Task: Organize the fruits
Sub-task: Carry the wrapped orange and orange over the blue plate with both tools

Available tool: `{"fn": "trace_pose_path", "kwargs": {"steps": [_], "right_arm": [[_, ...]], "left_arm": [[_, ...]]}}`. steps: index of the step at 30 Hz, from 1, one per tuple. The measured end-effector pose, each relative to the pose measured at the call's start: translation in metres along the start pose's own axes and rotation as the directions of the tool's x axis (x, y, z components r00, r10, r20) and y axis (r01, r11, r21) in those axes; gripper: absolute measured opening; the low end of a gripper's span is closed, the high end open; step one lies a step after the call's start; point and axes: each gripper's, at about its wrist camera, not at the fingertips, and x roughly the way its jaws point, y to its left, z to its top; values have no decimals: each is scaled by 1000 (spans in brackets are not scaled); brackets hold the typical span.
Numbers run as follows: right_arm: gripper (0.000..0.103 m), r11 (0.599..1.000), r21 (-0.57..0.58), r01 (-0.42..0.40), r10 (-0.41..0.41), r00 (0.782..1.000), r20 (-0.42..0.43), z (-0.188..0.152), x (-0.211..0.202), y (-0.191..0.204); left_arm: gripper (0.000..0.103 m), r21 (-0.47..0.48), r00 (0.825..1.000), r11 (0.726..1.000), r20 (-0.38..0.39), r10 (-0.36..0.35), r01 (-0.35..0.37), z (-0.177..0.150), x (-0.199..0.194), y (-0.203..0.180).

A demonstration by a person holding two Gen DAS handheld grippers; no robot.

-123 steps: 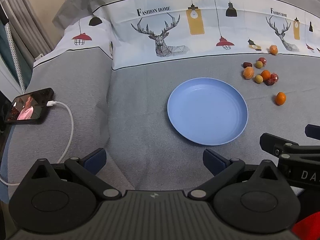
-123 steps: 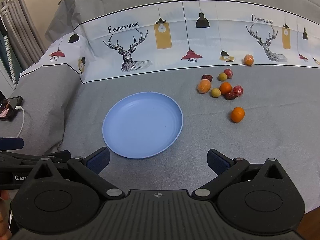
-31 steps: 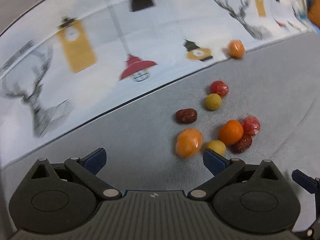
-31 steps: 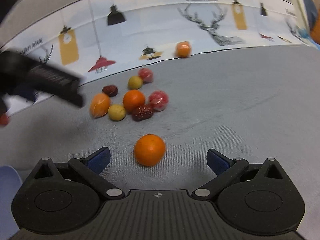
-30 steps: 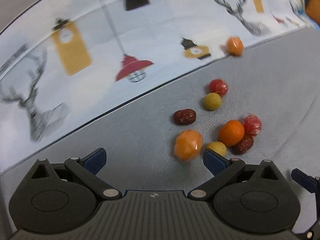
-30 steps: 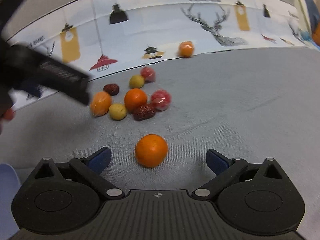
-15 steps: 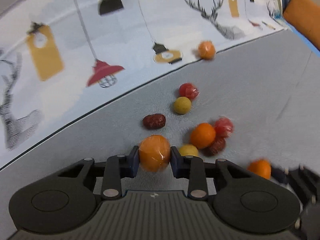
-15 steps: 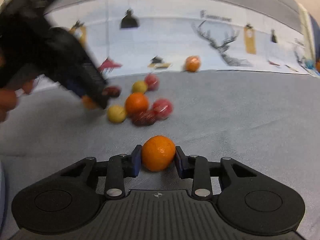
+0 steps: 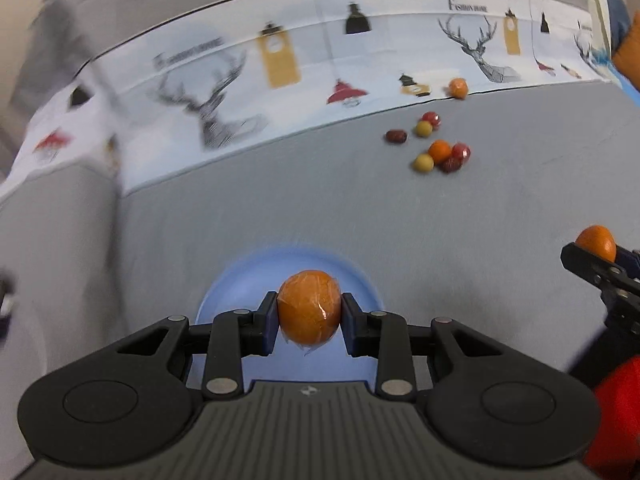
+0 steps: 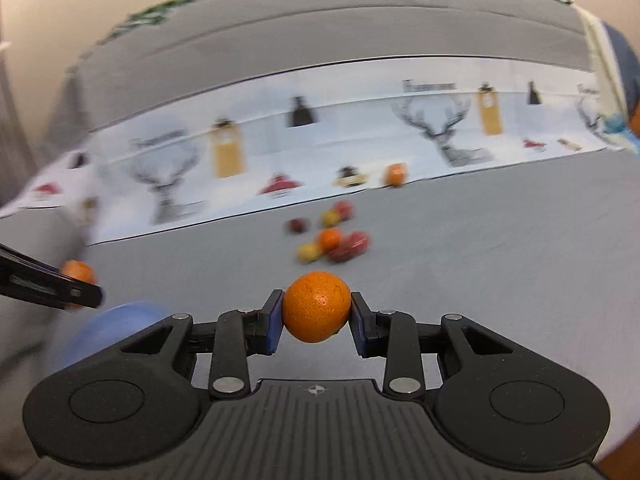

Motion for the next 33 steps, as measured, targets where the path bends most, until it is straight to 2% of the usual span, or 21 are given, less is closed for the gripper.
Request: {"fn": "trace_pose_path", "kwargs": {"steps": [5,11,18,25,33], "right_arm": [[36,994,-29,-110,110,994,1,-12,-71,35],[36,986,-121,-117,119,993,9,-34,-120,68],[36,982,-160,-97,103,994,31,-40,-139,87],[36,966,-242,-97,110,993,41,-43,-145,99],[36,961,-249,-117,126,992,18,-49,-140,99]], "left_arm": [[35,-53,1000,999,10,7,-7,-46,-43,20],[35,-103,997,994,72,-22,30,-84,-83,32],[35,-105,993,993,114,-43,56,-107,-108,31],[35,-118,989,990,140,-56,73,-110,-117,31],[35,-118,990,992,139,-26,43,-113,-117,34]]}}
